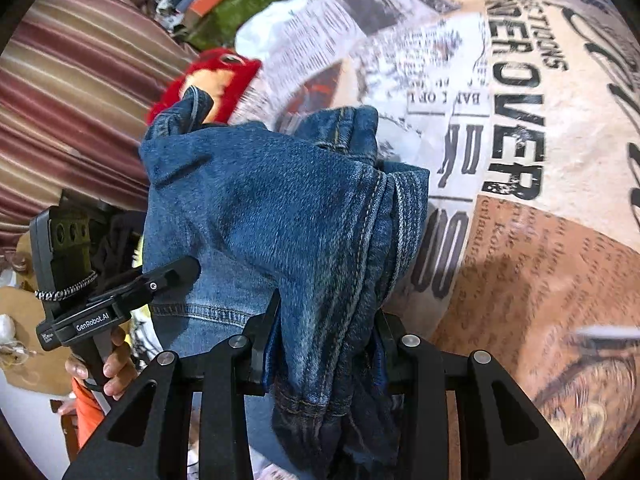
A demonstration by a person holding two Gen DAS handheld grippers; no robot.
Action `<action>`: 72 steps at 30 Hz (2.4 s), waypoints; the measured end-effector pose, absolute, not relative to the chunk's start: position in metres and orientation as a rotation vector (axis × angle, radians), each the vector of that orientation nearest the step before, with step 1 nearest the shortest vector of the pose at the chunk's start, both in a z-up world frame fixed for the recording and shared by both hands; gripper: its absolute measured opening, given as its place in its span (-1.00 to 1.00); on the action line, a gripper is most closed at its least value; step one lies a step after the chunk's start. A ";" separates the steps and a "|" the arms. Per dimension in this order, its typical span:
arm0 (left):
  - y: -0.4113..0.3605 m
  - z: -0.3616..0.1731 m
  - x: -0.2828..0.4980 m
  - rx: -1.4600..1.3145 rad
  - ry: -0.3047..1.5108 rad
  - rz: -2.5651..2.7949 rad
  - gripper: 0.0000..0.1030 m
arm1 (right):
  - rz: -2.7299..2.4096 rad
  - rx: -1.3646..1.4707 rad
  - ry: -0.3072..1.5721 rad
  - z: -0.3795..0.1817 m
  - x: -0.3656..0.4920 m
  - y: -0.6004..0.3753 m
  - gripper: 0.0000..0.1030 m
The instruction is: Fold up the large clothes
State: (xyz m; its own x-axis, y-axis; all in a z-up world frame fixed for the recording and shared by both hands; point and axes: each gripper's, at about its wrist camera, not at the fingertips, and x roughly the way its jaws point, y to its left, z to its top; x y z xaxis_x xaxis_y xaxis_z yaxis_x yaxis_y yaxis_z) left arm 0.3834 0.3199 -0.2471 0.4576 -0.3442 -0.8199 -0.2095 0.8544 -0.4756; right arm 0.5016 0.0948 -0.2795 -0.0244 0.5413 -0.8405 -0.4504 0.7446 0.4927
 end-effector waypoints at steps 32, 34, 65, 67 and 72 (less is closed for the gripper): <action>0.241 -0.240 0.316 -0.122 1.004 0.072 0.31 | 0.750 -0.275 1.171 -0.268 0.431 0.081 0.46; 0.240 -0.240 0.308 -0.135 1.009 0.067 0.37 | 0.760 -0.236 1.188 -0.276 0.429 0.065 0.46; 0.172 -0.015 0.145 -0.129 0.329 0.132 0.38 | 0.803 0.092 0.435 -0.029 0.257 -0.033 0.48; 0.164 -0.004 0.129 -0.115 0.273 0.135 0.38 | 0.798 0.092 0.375 -0.019 0.238 -0.036 0.48; 0.148 0.009 0.102 -0.085 0.184 0.153 0.38 | 0.806 0.061 0.284 -0.007 0.200 -0.038 0.48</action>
State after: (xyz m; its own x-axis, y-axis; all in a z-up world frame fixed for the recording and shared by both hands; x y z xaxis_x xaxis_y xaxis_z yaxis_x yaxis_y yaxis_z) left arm 0.1023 0.1481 0.0087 0.9714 0.1439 -0.1890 -0.1594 0.9847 -0.0698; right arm 0.2002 -0.0379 -0.0071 0.6569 0.7188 -0.2275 -0.7025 0.6931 0.1615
